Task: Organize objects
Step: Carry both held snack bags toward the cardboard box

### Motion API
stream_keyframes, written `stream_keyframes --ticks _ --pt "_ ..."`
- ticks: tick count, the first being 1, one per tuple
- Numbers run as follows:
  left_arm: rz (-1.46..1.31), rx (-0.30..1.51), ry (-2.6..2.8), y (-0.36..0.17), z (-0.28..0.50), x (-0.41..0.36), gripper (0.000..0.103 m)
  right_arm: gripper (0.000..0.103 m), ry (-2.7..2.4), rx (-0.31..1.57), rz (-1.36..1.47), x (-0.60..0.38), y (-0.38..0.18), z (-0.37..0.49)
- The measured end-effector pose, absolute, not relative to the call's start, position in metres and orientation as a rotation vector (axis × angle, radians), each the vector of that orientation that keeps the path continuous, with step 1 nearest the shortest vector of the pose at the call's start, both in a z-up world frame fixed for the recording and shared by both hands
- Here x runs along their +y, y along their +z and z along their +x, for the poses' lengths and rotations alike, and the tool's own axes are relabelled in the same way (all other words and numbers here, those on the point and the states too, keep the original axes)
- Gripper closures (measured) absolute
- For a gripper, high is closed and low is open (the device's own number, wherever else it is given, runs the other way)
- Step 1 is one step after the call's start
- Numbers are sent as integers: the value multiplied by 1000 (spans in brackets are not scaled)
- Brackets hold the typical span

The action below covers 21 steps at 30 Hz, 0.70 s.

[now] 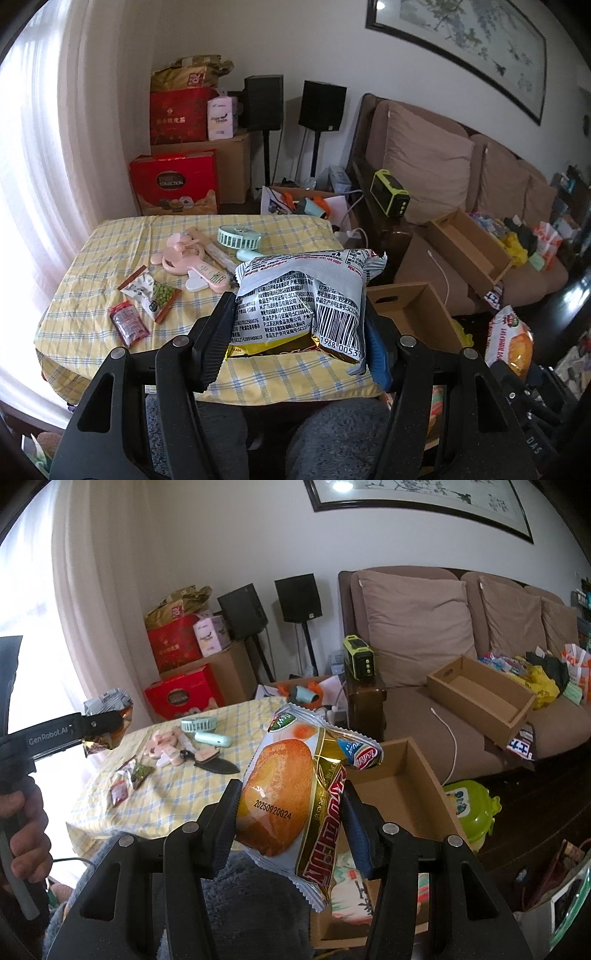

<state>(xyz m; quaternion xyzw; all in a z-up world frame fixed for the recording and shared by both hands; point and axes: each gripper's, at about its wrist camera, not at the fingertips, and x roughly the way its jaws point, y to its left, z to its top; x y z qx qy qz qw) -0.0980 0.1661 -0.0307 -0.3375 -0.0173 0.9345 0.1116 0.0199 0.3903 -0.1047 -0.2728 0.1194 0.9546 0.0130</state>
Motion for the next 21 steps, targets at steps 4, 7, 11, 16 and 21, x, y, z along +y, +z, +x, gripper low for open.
stream_keyframes --ticks 4,7,11,16,21 --pt "-985 -43 2735 -30 -99 172 43 50 2970 383 -846 397 -105 21" --pt "-990 -39 2726 -32 -101 176 43 50 2954 394 -847 403 -107 20" --pt "-990 -29 2716 -33 -102 181 43 50 2931 412 -847 412 -109 21" --pt "-982 -9 2712 -35 -103 189 43 50 2918 429 -844 418 -109 23" --pt "-980 -1 2695 -35 -104 199 43 50 2913 433 -846 421 -109 23"
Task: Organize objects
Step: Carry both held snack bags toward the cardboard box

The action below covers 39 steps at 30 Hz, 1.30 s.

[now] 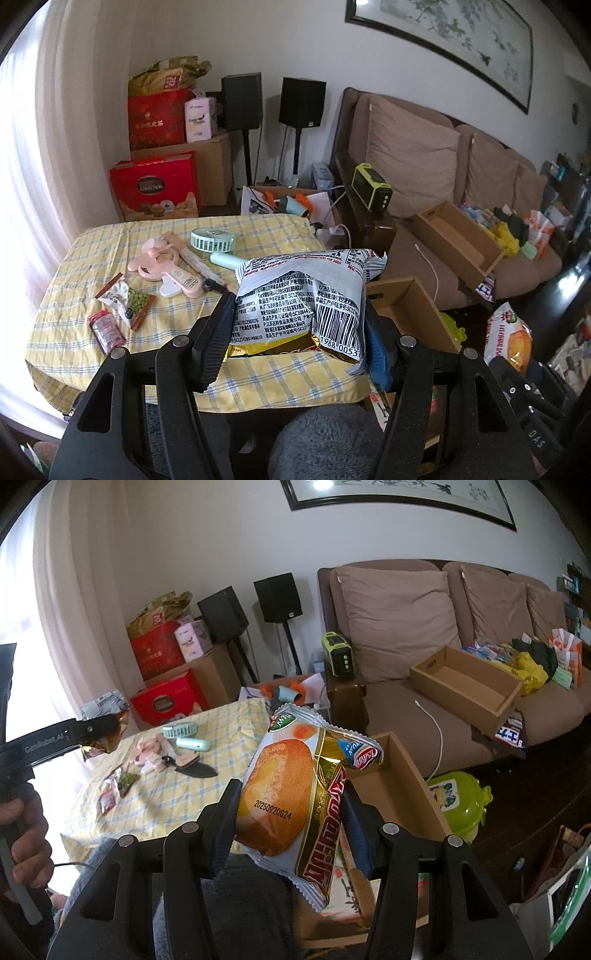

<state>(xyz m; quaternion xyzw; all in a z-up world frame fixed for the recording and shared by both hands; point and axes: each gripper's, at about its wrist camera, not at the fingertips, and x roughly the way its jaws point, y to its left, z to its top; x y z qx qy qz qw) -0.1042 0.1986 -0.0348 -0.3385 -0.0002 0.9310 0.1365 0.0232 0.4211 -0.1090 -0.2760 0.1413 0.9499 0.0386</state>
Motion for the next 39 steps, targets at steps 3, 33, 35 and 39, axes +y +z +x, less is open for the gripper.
stream_keyframes --ticks 3,33,35,39 --pt "-974 6 2685 -34 -105 205 43 50 2908 442 -850 423 -110 23" --pt "-946 73 2616 -37 -113 254 43 50 2836 544 -907 448 -126 22" --pt "-948 76 2616 -39 -113 256 43 50 2833 548 -911 449 -126 22" --pt "-953 84 2604 -41 -114 261 43 50 2827 556 -913 451 -128 22"
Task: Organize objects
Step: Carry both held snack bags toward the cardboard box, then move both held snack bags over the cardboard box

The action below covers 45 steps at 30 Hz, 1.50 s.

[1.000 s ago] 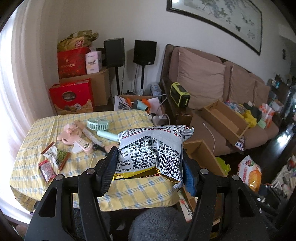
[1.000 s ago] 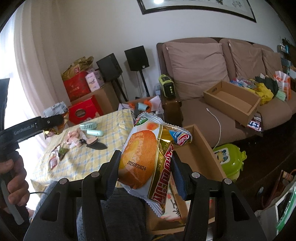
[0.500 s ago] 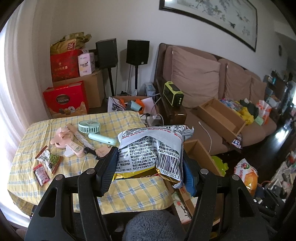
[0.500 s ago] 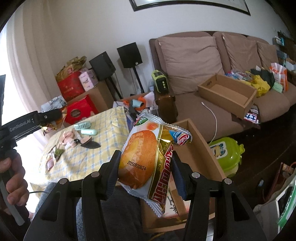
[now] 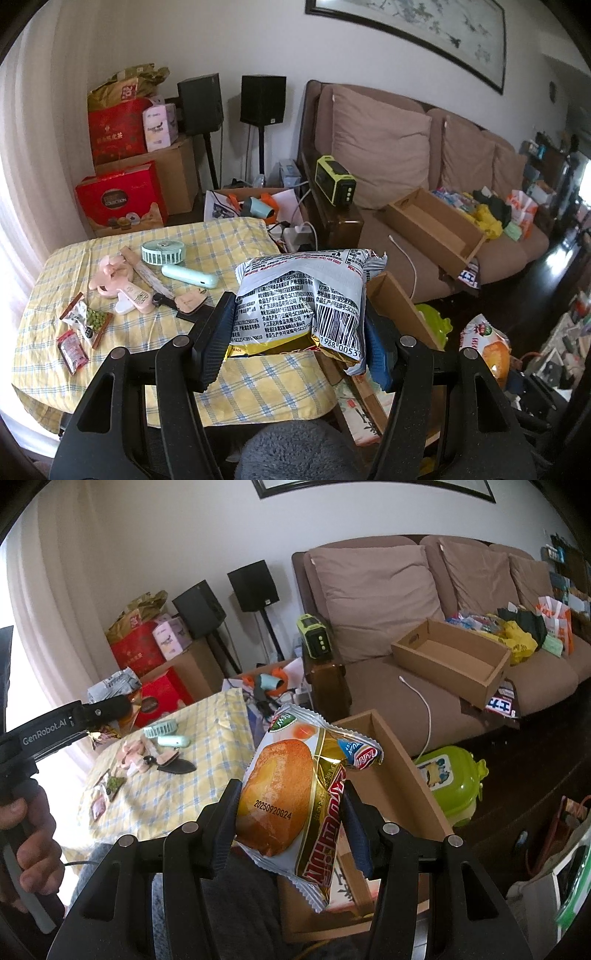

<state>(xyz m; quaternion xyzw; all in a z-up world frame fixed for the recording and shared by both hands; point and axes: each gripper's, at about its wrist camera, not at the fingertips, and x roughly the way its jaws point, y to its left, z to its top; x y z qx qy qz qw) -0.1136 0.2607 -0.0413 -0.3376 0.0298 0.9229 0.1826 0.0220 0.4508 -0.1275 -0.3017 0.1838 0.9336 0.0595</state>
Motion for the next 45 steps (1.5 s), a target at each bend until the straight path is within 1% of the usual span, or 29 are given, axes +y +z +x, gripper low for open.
stream_keyframes --ticks 25,45 --pt "-990 48 2567 -53 -119 278 43 50 2769 594 -954 469 -140 22" --pt "-1028 93 2523 -69 -117 297 43 50 2734 614 -981 481 -146 23"
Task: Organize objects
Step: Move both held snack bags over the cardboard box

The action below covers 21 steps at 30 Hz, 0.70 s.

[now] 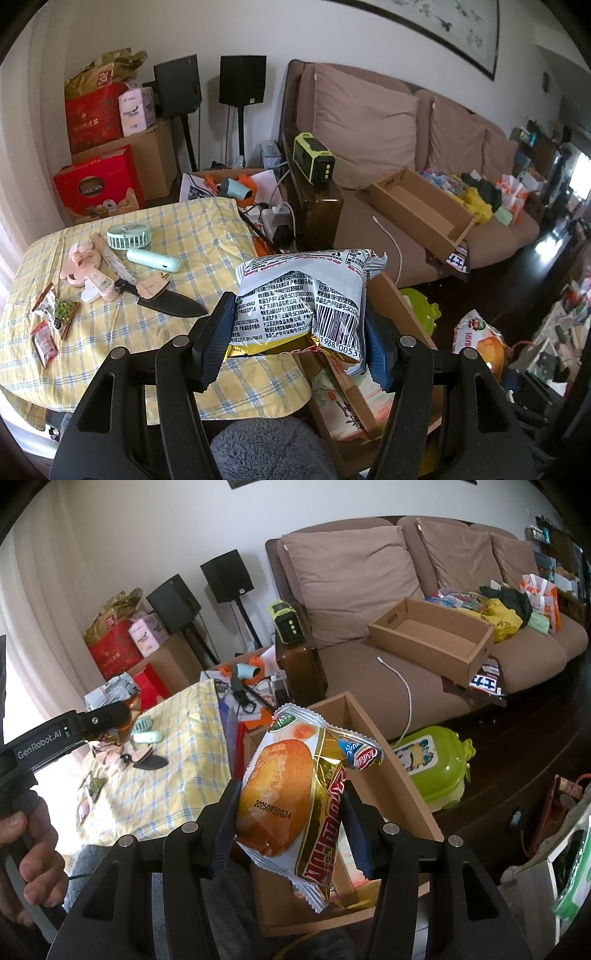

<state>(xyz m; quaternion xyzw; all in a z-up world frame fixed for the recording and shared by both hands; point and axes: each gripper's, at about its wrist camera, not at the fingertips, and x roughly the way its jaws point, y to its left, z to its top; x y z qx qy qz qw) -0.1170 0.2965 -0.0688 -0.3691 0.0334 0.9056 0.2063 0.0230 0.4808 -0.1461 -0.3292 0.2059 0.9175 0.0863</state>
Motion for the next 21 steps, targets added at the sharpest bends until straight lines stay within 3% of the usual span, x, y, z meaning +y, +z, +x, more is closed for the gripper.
stream_keyframes --ticks 21 --pt "-1049 136 2511 -82 -114 308 43 50 2702 617 -1021 486 -158 20"
